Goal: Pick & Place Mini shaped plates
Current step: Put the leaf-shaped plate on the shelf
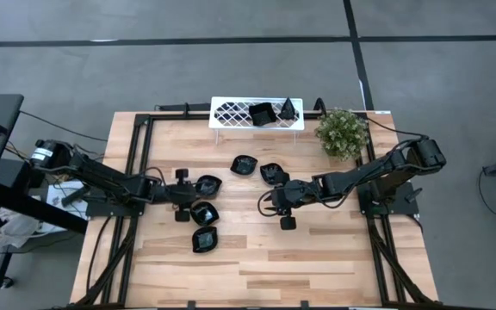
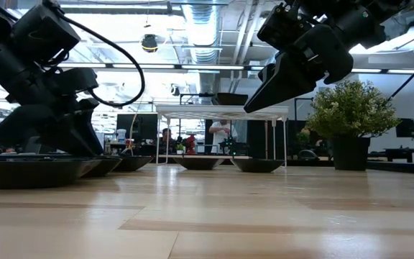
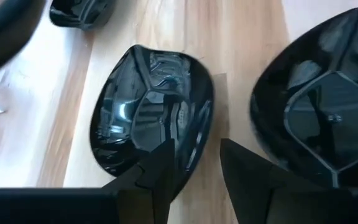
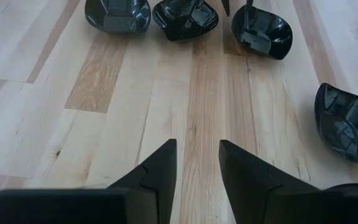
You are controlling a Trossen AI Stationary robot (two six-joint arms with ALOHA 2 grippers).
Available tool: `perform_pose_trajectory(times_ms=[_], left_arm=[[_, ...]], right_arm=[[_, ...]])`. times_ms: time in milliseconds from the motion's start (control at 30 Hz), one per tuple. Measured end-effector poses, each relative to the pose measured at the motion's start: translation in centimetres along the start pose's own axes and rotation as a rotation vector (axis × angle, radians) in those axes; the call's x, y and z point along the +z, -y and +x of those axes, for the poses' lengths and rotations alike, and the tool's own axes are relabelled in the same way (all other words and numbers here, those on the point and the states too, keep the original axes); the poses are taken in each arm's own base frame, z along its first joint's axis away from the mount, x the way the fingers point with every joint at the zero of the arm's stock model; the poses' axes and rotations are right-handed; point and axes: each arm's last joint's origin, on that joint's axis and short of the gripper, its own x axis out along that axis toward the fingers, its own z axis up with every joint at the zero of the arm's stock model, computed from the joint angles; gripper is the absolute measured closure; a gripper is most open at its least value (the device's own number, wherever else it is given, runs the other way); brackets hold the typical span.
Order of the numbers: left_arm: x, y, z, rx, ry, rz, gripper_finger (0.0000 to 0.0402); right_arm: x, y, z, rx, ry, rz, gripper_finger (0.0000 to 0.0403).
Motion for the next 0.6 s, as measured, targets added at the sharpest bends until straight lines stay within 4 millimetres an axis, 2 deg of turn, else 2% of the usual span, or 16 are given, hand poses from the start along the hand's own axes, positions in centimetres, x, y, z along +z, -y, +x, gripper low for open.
perform_pose_trajectory(times_ms=[600], left_arm=[[-0.22, -0.61, 0.28, -0.014, -0.021, -0.036, 0.027]], right_arm=[[0.0, 0.0, 0.0, 0.0, 0.0, 0.0, 0.0288]])
